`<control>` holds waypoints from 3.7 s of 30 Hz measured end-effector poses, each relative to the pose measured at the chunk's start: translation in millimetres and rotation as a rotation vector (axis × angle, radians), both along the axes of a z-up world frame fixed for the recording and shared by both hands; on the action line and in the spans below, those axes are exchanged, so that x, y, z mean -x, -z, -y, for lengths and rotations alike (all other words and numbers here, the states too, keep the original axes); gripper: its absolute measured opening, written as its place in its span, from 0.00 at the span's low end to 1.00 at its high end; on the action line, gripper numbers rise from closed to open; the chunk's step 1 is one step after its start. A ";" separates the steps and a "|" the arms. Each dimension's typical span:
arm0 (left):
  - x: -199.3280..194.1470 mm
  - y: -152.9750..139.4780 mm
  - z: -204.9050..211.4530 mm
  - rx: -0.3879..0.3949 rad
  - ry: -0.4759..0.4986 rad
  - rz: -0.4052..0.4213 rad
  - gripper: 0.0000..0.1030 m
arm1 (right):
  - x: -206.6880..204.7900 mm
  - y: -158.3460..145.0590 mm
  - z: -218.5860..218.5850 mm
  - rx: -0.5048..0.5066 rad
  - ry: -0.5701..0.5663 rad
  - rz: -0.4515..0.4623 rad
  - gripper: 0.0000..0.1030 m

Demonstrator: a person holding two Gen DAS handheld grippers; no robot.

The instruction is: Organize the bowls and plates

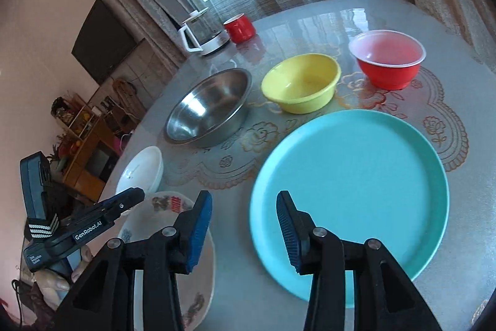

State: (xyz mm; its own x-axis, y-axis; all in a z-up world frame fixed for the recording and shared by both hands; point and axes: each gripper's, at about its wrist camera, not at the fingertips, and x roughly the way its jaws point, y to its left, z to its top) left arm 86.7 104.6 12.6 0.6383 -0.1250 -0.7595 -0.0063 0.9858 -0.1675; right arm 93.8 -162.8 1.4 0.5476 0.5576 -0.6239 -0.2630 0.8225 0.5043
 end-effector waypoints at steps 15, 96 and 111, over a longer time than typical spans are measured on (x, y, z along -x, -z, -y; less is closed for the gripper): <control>15.6 25.0 -130.8 0.088 -0.255 0.012 0.32 | -69.1 13.4 -149.0 -0.039 -0.215 -0.171 0.36; -15.0 -3.0 147.5 0.049 0.278 -0.012 0.17 | -1.0 31.3 98.1 -0.105 0.223 -0.084 0.20; -40.2 31.0 197.2 -0.018 0.345 -0.117 0.18 | -5.8 55.3 135.1 -0.035 0.331 -0.118 0.20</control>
State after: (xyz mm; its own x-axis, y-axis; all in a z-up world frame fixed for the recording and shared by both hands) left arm 126.9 -92.6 -18.4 0.4695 -0.3040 -0.8289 0.3091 0.9360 -0.1682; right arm 99.5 -297.9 -53.9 0.6273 0.3843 -0.6773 0.0767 0.8350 0.5448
